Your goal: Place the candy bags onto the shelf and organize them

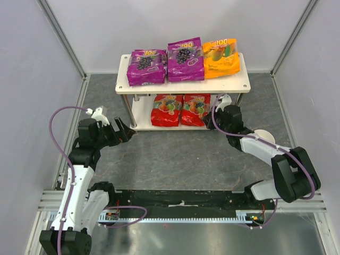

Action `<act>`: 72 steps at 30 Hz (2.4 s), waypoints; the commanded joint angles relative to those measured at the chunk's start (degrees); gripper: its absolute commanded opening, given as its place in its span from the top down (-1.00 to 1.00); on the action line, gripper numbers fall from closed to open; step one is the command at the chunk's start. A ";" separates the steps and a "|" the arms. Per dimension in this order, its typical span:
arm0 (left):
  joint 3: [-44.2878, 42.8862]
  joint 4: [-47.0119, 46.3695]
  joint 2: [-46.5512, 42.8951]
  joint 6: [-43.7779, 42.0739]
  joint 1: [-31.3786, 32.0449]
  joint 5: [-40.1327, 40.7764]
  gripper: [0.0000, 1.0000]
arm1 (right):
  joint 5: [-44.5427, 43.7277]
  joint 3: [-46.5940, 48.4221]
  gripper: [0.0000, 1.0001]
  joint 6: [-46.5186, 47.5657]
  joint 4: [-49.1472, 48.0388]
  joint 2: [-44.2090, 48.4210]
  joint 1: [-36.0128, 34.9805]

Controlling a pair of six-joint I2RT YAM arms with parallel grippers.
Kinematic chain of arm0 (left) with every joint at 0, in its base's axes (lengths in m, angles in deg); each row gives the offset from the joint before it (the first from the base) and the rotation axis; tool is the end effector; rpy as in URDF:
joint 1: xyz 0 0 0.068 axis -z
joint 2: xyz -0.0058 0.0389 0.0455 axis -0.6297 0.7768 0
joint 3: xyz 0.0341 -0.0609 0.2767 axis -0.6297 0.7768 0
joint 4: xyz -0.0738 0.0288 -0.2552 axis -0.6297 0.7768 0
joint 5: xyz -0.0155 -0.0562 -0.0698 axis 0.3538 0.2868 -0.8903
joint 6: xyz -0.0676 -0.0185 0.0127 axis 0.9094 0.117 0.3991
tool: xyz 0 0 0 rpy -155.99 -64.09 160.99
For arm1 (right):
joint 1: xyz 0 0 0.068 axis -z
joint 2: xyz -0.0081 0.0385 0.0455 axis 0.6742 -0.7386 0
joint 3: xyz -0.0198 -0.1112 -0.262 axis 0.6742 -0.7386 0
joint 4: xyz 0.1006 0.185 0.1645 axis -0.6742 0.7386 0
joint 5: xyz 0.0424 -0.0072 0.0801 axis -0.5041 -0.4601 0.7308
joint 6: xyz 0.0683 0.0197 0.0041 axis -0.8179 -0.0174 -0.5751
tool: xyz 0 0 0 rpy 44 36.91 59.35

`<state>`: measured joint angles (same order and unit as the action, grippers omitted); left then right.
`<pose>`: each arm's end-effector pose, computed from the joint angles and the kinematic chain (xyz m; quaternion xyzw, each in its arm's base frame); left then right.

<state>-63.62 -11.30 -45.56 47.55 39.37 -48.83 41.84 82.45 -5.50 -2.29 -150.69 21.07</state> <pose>0.1768 -0.0211 0.2764 -0.0839 0.8630 -0.2434 0.4346 0.2926 0.1244 0.2106 -0.0428 0.8308 0.2640 0.4881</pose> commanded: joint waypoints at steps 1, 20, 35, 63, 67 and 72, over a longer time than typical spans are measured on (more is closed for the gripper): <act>-0.31 -2.45 0.03 1.21 -0.25 -1.33 -0.98 | 0.85 2.25 1.00 1.70 1.43 -1.99 0.93; -0.22 -2.45 0.30 1.21 -0.25 -1.33 -0.99 | 2.26 3.31 1.00 3.02 2.22 -3.40 1.28; -0.22 -2.45 0.12 1.29 -0.25 -1.32 -0.99 | 1.73 3.83 1.00 6.36 4.68 -3.75 1.55; -0.22 -2.36 0.12 1.21 -0.25 -1.33 -0.99 | -3.28 3.83 0.02 4.95 6.17 -1.82 1.81; -0.22 -2.36 0.04 1.21 -0.16 -1.33 -0.98 | -3.81 3.48 -0.13 4.60 6.35 -1.03 1.72; -0.13 -2.36 0.04 1.29 -0.25 -1.33 -0.98 | -4.42 3.13 -0.19 4.34 6.70 -0.06 1.72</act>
<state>-63.62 -11.33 -45.16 47.57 39.37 -48.83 38.82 84.81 0.08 2.48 -152.22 22.42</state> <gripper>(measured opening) 0.993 0.589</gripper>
